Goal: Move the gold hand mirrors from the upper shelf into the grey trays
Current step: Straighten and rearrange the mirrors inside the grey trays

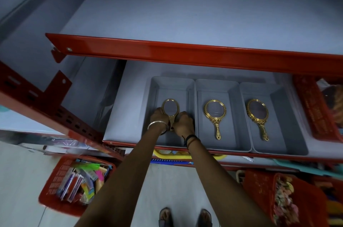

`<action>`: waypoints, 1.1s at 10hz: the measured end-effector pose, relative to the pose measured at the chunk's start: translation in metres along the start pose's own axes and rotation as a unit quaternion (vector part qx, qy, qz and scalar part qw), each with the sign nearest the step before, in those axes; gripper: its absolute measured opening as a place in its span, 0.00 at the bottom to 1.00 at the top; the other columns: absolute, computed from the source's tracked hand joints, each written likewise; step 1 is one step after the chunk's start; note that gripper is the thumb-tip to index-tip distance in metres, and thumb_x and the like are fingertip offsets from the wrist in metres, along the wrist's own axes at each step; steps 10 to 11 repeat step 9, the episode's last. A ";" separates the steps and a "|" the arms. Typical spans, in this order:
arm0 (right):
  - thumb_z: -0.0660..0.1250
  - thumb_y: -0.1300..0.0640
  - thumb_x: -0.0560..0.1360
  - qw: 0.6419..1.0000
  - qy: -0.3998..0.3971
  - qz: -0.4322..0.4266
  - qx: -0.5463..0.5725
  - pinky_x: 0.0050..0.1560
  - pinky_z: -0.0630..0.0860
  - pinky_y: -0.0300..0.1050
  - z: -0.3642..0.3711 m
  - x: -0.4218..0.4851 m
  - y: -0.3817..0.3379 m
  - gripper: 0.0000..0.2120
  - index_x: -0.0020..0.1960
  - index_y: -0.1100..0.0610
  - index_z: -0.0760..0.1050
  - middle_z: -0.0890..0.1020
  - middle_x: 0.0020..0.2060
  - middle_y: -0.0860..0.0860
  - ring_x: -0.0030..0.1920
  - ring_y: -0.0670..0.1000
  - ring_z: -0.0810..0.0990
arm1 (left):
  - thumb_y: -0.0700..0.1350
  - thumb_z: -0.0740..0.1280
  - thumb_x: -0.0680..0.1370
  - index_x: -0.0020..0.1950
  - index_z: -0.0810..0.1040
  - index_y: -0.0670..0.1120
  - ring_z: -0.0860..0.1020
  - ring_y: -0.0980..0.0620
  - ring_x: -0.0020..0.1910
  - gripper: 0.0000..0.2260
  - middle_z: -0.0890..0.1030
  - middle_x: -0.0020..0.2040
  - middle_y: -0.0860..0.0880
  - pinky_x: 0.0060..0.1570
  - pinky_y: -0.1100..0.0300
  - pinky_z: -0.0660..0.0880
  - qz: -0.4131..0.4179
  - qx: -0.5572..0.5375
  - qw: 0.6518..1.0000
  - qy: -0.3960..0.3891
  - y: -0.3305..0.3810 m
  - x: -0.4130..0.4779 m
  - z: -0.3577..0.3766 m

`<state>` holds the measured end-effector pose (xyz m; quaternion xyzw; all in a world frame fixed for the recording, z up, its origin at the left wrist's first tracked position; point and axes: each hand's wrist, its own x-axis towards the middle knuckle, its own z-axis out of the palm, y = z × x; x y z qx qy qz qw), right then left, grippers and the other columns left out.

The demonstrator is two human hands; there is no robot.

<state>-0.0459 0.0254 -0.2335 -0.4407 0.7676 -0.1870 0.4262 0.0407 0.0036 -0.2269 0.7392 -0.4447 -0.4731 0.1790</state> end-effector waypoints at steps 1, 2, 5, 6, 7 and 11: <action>0.66 0.60 0.73 1.000 0.003 -0.006 -0.004 0.47 0.82 0.50 0.004 0.001 0.001 0.11 0.54 0.63 0.76 0.84 0.51 0.60 0.50 0.59 0.83 | 0.35 0.61 0.74 0.67 0.70 0.40 0.77 0.38 0.61 0.21 0.76 0.64 0.37 0.59 0.46 0.76 -0.010 -0.017 1.000 0.012 -0.001 0.001 -0.001; 0.65 0.61 0.74 1.000 0.006 -0.004 0.006 0.47 0.77 0.46 0.002 -0.007 -0.004 0.13 0.58 0.64 0.73 0.81 0.55 0.60 0.55 0.60 0.81 | 0.36 0.60 0.75 0.72 0.66 0.42 0.74 0.39 0.65 0.24 0.73 0.68 0.38 0.64 0.51 0.73 -0.019 -0.004 1.000 0.016 0.000 0.002 -0.004; 0.65 0.63 0.74 1.000 0.016 -0.002 -0.003 0.47 0.76 0.45 0.002 -0.008 -0.006 0.14 0.59 0.66 0.71 0.80 0.57 0.61 0.57 0.61 0.80 | 0.35 0.58 0.77 0.74 0.62 0.41 0.70 0.39 0.69 0.24 0.69 0.71 0.37 0.66 0.53 0.69 -0.004 0.045 0.999 0.025 0.001 -0.002 -0.005; 0.64 0.61 0.75 0.999 0.034 -0.034 -0.007 0.46 0.78 0.46 -0.002 -0.014 -0.004 0.13 0.58 0.65 0.71 0.82 0.53 0.61 0.53 0.61 0.81 | 0.33 0.58 0.77 0.73 0.64 0.38 0.72 0.37 0.66 0.23 0.72 0.68 0.34 0.65 0.51 0.70 0.054 0.080 0.994 0.058 -0.001 -0.008 -0.006; 0.61 0.61 0.77 0.993 0.080 -0.084 -0.012 0.50 0.80 0.51 -0.013 -0.033 0.000 0.15 0.63 0.60 0.68 0.81 0.53 0.59 0.54 0.59 0.81 | 0.32 0.59 0.76 0.69 0.67 0.36 0.76 0.36 0.60 0.21 0.73 0.64 0.34 0.60 0.49 0.75 0.162 0.118 0.974 0.105 -0.003 -0.024 -0.006; 0.57 0.54 0.80 0.927 0.240 -0.287 -0.028 0.66 0.72 0.50 -0.059 -0.079 0.009 0.20 0.70 0.59 0.67 0.74 0.68 0.56 0.68 0.55 0.72 | 0.35 0.60 0.75 0.60 0.76 0.36 0.81 0.40 0.50 0.14 0.79 0.55 0.37 0.49 0.51 0.80 0.425 0.169 0.877 0.149 0.010 -0.079 -0.006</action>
